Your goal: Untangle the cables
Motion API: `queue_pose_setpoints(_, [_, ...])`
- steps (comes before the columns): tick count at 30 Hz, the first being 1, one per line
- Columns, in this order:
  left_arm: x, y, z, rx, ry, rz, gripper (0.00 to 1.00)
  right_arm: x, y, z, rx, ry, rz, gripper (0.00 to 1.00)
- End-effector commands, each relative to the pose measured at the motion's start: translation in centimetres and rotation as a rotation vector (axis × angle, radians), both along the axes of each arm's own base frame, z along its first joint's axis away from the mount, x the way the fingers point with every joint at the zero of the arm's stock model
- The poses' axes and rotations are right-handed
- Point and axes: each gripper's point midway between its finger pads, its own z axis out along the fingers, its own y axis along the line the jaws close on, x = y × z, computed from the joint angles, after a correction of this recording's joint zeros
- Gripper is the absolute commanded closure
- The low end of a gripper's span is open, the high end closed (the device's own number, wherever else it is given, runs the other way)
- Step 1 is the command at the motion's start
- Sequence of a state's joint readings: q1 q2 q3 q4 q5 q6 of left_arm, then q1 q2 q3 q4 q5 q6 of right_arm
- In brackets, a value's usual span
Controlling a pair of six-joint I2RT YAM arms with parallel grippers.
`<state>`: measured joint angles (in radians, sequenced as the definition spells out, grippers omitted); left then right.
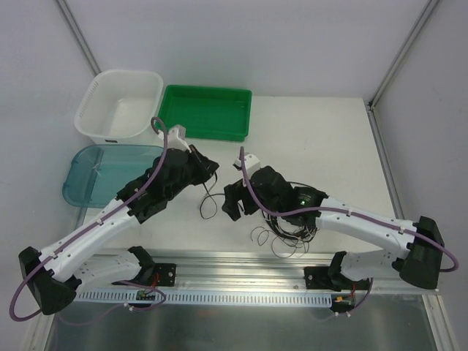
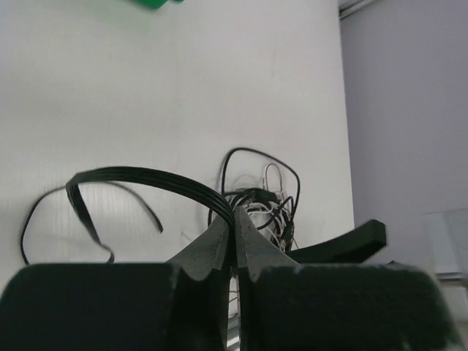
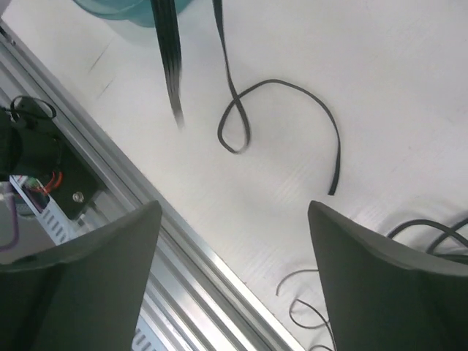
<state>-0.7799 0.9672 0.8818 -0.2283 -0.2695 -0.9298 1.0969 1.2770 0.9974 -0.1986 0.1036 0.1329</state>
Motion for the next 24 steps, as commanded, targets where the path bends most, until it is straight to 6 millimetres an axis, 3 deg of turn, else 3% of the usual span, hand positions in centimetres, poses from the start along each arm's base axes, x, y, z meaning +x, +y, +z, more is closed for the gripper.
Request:
queue_pose_setpoints(1, [1.3, -0.7, 7.7, 0.073, -0.242, -0.083, 1.0, -1.1, -2.2, 3.6, 0.044, -0.064, -0.007, 0.11])
queue_pose_setpoints(3, [1.9, -0.8, 9.8, 0.162, -0.337, -0.128, 1.0, -1.2, -3.4, 4.2, 0.032, -0.086, -0.017, 0.01])
queue_pose_setpoints(4, [2.5, -0.9, 12.0, 0.208, -0.406, -0.143, 1.0, -1.5, -4.3, 4.1, 0.013, -0.085, -0.021, 0.01])
queue_pose_setpoints(8, [4.5, -1.2, 17.6, 0.297, -0.558, -0.161, 1.0, -1.5, -8.1, 5.9, -0.002, -0.147, -0.086, 0.03])
queue_pose_setpoints(10, [5.8, -1.7, 21.0, 0.298, -0.627, -0.168, 1.0, -1.6, -9.9, 5.4, -0.055, -0.153, -0.111, 0.03])
queue_pose_setpoints(12, [7.3, -2.5, 22.0, 0.334, -0.659, -0.188, 0.99, -1.5, -11.8, 5.3, -0.089, -0.173, -0.157, 0.03])
queue_pose_setpoints(13, [7.8, -1.8, 25.0, 0.327, -0.717, -0.159, 0.99, -1.4, -12.4, 5.2, -0.096, -0.175, -0.176, 0.03])
queue_pose_setpoints(15, [9.5, -2.4, 25.9, 0.346, -0.736, -0.153, 0.97, -1.4, -13.6, 5.1, -0.111, -0.184, -0.208, 0.03])
queue_pose_setpoints(16, [9.7, -2.0, 28.5, 0.329, -0.786, -0.132, 0.97, -1.5, -13.9, 4.9, -0.111, -0.18, -0.218, 0.03])
queue_pose_setpoints(17, [10.6, -1.5, 29.3, 0.34, -0.802, -0.112, 0.97, -1.4, -14.4, 4.6, -0.122, -0.182, -0.235, 0.03])
queue_pose_setpoints(18, [12.4, -2.1, 28.6, 0.357, -0.788, -0.116, 0.97, -1.5, -14.6, 4.5, -0.122, -0.181, -0.238, 0.03])
queue_pose_setpoints(19, [12.4, -1.9, 31.2, 0.332, -0.842, -0.103, 0.97, -1.5, -14.7, 4.3, -0.126, -0.178, -0.24, 0.03])
queue_pose_setpoints(23, [15.5, -2.2, 34.4, 0.339, -0.928, -0.08, 0.96, -1.4, -14.9, 3.6, -0.148, -0.164, -0.259, 0.03])
queue_pose_setpoints(24, [17.5, -2.9, 33.5, 0.355, -0.922, -0.083, 0.96, -1.4, -15.0, 3.5, -0.154, -0.164, -0.262, 0.03])
